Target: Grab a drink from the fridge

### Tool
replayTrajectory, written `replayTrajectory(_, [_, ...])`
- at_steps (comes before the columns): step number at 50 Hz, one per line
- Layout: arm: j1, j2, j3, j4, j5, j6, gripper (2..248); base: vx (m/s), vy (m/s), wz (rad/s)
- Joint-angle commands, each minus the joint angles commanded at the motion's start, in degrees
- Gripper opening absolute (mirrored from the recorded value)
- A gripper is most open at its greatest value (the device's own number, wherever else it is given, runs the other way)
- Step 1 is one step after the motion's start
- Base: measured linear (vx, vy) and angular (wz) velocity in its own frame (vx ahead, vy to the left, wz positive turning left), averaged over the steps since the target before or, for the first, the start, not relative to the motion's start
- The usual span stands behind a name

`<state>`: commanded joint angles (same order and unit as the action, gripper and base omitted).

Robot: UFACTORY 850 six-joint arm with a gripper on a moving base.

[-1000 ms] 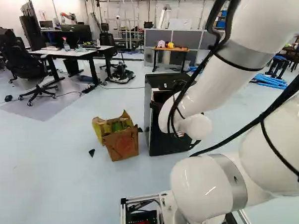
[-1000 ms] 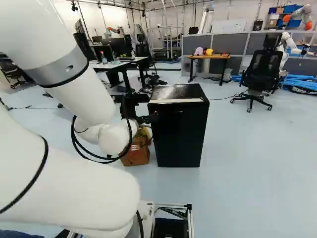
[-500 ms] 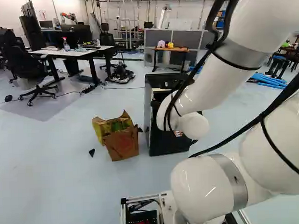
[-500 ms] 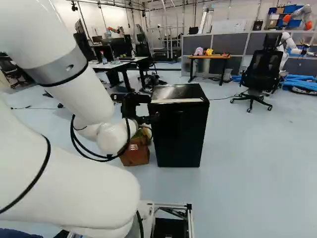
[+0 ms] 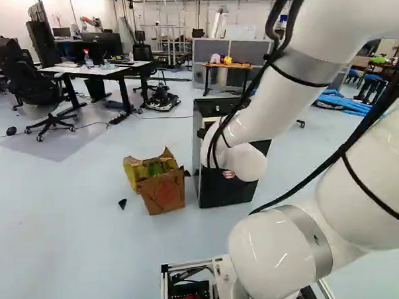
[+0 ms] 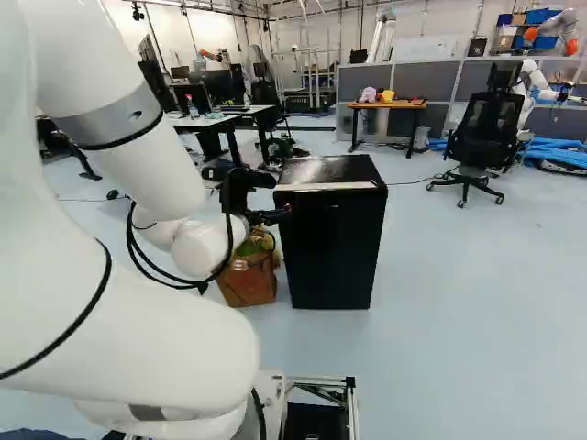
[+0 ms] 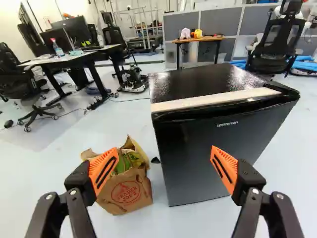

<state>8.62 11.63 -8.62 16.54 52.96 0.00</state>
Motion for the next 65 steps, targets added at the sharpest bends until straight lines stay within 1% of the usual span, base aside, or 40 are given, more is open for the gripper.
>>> replayTrajectory(40, [8.2, -14.1, -7.3, 14.0, 11.0, 0.0, 247, 0.0, 0.0, 0.0])
replayTrajectory(65, [12.7, -21.8, -11.4, 23.2, 17.1, 0.0, 247, 0.0, 0.0, 0.0])
